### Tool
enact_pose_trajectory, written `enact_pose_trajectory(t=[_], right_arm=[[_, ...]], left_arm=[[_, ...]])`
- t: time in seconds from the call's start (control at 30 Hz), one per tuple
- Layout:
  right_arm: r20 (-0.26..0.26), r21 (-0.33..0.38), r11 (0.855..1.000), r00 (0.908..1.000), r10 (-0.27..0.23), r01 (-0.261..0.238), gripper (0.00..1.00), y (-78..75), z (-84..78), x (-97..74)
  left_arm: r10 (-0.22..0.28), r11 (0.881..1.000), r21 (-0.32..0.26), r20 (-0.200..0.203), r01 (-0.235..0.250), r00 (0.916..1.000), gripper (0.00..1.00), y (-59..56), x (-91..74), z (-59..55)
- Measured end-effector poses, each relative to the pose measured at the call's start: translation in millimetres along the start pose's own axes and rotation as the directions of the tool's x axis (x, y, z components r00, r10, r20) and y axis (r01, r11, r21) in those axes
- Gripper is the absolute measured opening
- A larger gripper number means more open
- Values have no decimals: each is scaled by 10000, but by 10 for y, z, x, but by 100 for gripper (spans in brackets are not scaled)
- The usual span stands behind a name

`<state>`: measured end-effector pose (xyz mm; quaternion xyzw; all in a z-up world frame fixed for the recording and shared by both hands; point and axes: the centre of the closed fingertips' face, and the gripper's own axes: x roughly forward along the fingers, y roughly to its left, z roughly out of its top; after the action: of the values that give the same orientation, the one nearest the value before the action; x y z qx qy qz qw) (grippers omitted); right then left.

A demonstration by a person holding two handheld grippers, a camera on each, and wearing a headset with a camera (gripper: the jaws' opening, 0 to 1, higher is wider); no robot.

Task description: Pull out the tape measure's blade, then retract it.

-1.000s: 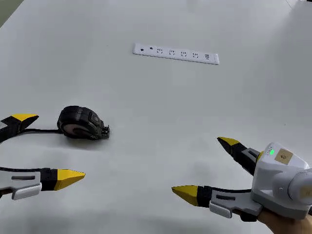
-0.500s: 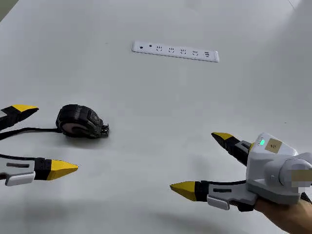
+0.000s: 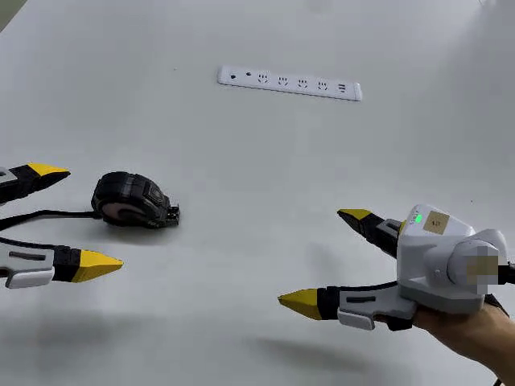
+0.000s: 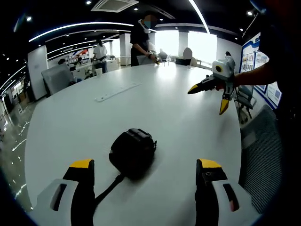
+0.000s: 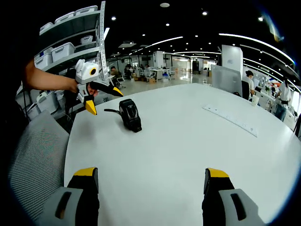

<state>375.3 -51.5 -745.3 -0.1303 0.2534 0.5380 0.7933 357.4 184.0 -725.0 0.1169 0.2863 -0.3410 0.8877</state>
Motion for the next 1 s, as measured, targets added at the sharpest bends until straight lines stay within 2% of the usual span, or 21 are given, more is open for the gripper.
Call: enact_pose_trajectory(t=[0.63, 1.0], right_arm=[[-109, -783, 9943, 9973, 722, -729, 87, -60, 100, 238], [-178, -1220, 9858, 9933, 1138, -1151, 83, -87, 159, 401]], left_arm=[[-524, 9965, 632, -423, 550, 9977, 76, 125, 120, 0], [-899, 9897, 1048, -764, 977, 9930, 67, 172, 206, 1]])
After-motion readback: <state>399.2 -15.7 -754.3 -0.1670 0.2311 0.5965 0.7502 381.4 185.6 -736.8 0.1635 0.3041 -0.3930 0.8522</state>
